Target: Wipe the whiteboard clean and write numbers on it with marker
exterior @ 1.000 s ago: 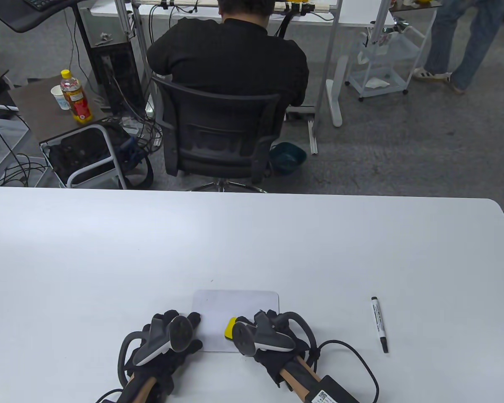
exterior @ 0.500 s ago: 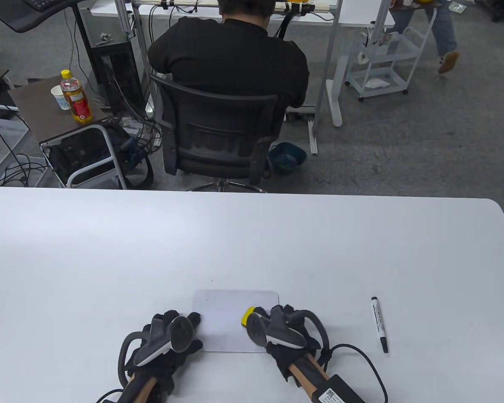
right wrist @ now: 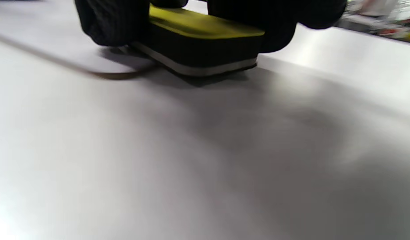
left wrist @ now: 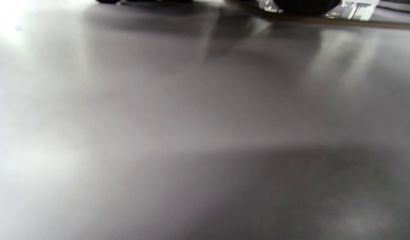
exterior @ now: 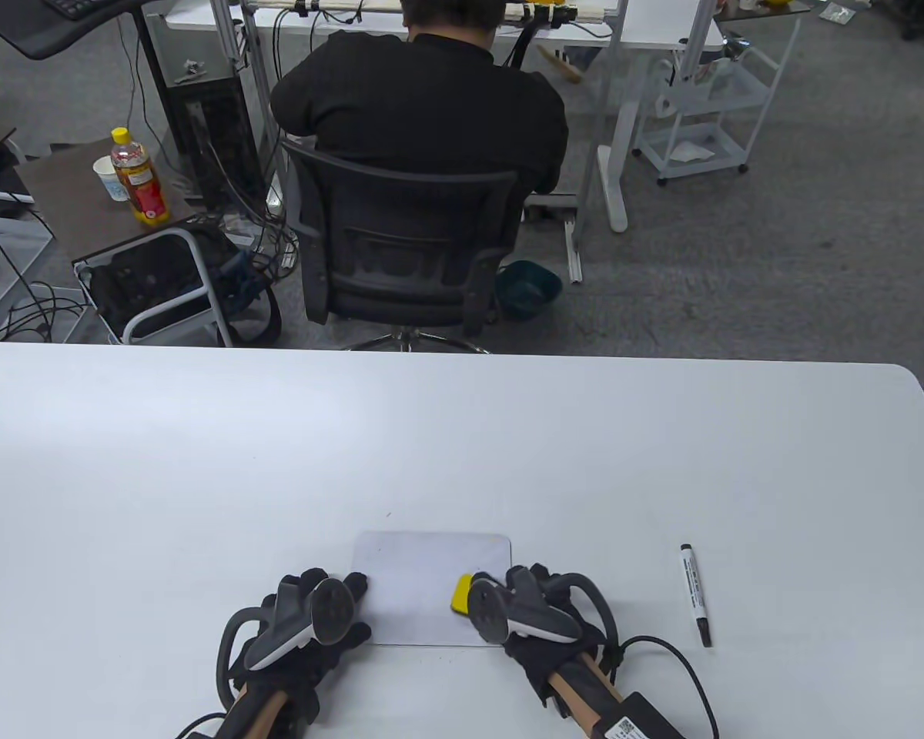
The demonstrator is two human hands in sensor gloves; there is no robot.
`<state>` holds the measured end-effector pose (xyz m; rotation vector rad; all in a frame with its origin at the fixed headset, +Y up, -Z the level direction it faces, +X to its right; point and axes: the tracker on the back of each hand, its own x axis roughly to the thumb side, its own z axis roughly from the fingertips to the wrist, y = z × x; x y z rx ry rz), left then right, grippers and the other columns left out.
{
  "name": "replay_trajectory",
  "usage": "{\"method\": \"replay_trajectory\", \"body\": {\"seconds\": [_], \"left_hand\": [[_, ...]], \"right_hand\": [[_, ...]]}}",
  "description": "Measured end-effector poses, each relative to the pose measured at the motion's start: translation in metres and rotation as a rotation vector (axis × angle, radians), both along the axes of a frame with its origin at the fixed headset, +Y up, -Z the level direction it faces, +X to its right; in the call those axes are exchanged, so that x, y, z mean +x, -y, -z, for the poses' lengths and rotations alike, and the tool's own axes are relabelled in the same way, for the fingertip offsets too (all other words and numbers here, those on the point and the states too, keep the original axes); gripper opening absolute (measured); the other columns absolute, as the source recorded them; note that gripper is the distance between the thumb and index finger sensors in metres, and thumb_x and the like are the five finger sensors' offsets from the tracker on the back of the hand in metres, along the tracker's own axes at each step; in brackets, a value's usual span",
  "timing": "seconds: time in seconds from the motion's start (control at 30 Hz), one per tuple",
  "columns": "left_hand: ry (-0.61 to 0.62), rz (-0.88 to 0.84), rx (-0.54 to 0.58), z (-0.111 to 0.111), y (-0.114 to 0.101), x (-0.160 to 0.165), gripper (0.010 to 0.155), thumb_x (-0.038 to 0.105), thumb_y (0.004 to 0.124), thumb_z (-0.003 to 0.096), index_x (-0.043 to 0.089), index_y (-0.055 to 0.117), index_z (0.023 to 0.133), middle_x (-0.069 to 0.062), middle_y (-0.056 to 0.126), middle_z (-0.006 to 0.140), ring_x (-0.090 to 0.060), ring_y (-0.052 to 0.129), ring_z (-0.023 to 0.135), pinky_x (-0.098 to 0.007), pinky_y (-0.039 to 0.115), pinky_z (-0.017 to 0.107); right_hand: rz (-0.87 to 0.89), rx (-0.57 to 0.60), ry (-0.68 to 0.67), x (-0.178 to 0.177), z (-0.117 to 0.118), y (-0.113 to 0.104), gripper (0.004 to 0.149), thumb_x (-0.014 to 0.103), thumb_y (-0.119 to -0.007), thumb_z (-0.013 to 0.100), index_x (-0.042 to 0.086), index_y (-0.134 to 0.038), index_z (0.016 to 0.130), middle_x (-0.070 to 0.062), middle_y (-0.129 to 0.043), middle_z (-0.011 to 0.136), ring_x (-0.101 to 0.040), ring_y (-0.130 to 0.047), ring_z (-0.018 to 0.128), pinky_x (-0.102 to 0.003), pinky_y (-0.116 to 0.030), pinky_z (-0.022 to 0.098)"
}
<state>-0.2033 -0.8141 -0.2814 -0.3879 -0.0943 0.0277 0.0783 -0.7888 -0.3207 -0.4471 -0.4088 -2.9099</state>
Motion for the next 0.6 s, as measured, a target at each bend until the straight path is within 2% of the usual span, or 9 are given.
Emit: {"method": "replay_trajectory", "body": {"seconds": [0.1,0.2,0.4,0.47,0.53,0.6], "left_hand": [[-0.001,-0.001,0.001,0.000,0.000,0.000,0.067,0.066,0.058,0.0557,0.047,0.040,0.117,-0.007,0.035,0.120,-0.036,0.040,0.108,-0.054,0.049,0.083],[0.000,0.003,0.005,0.000,0.000,0.000,0.067,0.066,0.058,0.0556,0.047,0.040,0.117,-0.007,0.035,0.120,-0.036,0.040,0.108,-0.054,0.049,0.083],[0.000,0.006,0.006,0.000,0.000,0.000,0.067,0.067,0.058,0.0557,0.047,0.039,0.117,-0.007,0.035,0.120,-0.036,0.041,0.108,-0.054,0.050,0.083],[0.000,0.007,0.006,0.000,0.000,0.000,0.067,0.067,0.057,0.0558,0.047,0.039,0.117,-0.007,0.035,0.120,-0.036,0.040,0.108,-0.054,0.049,0.083],[0.001,0.008,0.005,0.000,0.000,0.000,0.067,0.066,0.057,0.0558,0.047,0.039,0.117,-0.007,0.035,0.120,-0.036,0.040,0.108,-0.054,0.050,0.083],[0.005,0.009,-0.003,0.000,0.000,0.000,0.067,0.066,0.057,0.0561,0.047,0.039,0.117,-0.007,0.034,0.120,-0.036,0.040,0.108,-0.054,0.049,0.083]], "right_hand": [[0.067,-0.008,0.161,0.011,0.018,0.003,0.064,0.047,-0.073,0.056,0.023,-0.044,0.108,-0.029,-0.068,0.098,-0.047,-0.076,0.078,-0.054,-0.067,0.055],[0.066,0.041,0.157,0.000,0.010,0.005,0.064,0.047,-0.072,0.057,0.020,-0.045,0.108,-0.031,-0.069,0.096,-0.048,-0.077,0.075,-0.054,-0.068,0.054],[0.115,-0.047,-0.235,-0.041,-0.043,0.003,0.064,0.045,-0.074,0.055,0.025,-0.043,0.107,-0.028,-0.061,0.102,-0.047,-0.069,0.084,-0.057,-0.063,0.058],[0.087,-0.028,-0.264,-0.038,-0.048,0.002,0.064,0.046,-0.074,0.054,0.027,-0.042,0.107,-0.026,-0.061,0.103,-0.046,-0.069,0.086,-0.057,-0.064,0.059],[0.121,-0.054,-0.235,-0.026,-0.041,0.002,0.064,0.048,-0.073,0.054,0.028,-0.043,0.107,-0.025,-0.062,0.102,-0.044,-0.070,0.084,-0.056,-0.064,0.058],[0.110,-0.025,-0.071,-0.008,-0.025,0.002,0.063,0.048,-0.073,0.055,0.027,-0.044,0.108,-0.026,-0.064,0.101,-0.044,-0.072,0.082,-0.055,-0.064,0.058]]}}
